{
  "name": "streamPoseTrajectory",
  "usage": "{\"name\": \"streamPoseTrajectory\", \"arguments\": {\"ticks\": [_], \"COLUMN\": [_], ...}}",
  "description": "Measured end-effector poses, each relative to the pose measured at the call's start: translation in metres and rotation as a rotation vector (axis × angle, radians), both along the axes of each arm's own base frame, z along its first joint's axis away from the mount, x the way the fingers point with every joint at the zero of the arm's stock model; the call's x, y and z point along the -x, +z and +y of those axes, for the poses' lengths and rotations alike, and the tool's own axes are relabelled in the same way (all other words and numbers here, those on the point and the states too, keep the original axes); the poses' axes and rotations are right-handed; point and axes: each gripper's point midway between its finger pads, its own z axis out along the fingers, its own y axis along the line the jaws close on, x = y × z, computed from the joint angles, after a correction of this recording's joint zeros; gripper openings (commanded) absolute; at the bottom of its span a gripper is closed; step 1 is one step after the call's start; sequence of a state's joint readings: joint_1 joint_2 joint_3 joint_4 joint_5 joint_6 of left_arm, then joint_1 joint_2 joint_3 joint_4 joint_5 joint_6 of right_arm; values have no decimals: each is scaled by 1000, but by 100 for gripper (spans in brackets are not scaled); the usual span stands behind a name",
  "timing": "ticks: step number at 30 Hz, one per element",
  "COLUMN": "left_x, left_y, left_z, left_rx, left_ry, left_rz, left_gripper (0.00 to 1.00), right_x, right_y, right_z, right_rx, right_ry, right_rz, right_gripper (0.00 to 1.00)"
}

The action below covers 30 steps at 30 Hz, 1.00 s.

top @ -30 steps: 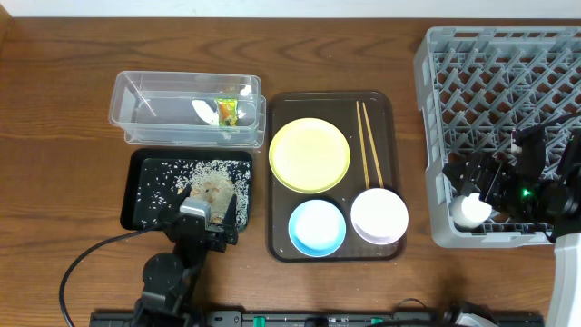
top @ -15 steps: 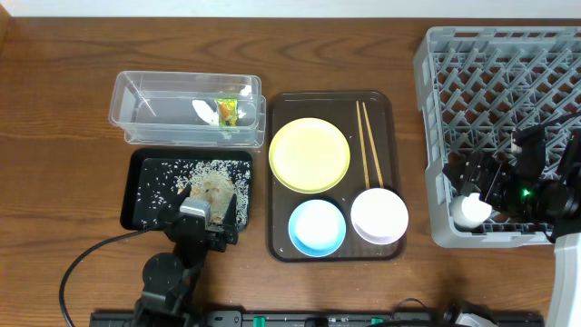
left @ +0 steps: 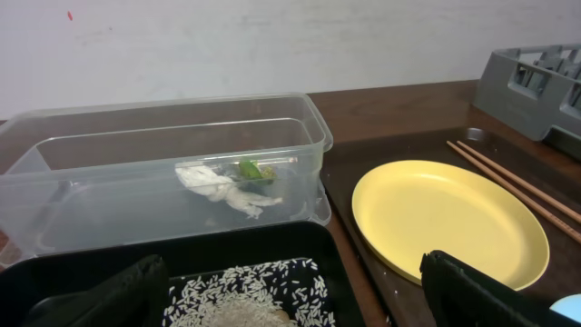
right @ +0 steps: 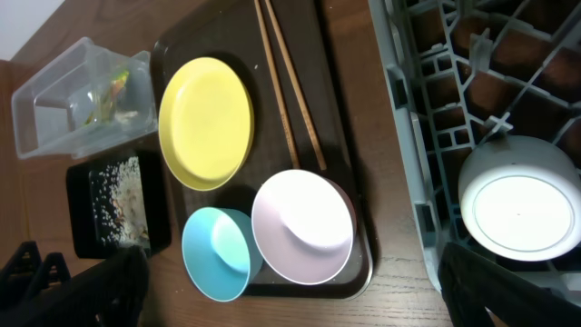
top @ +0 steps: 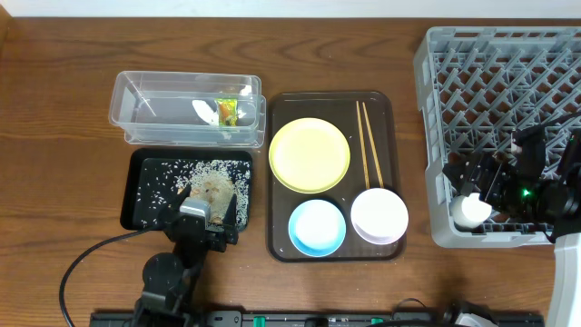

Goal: Sort waste into correct bins and load items into the dishwasher rack

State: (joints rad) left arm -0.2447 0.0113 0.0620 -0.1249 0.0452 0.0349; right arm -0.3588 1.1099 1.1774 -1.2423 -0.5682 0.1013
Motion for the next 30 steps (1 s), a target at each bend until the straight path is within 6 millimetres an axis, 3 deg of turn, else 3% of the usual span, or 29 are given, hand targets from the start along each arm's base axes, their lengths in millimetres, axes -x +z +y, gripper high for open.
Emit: {"name": "streamPoseTrajectory", "arguments": {"ticks": [22, 24, 28, 30], "left_x": [0, 0, 0, 0], "left_y": [0, 0, 0, 0], "left_z": [0, 0, 0, 0], "left_rx": [0, 0, 0, 0], "left_ry": [0, 0, 0, 0], "left_rz": [0, 0, 0, 0], "left_gripper": [90, 90, 90, 90], "right_x": [-2, -5, -7, -7], "right_y": [1, 3, 8, 10], "right_z": [-1, -1, 10, 25], "right_rx": [-32, -41, -81, -90], "right_ry": [-55, -63, -32, 32], "right_rz": [16, 6, -13, -24], "right_gripper": [99, 95, 89, 90]}}
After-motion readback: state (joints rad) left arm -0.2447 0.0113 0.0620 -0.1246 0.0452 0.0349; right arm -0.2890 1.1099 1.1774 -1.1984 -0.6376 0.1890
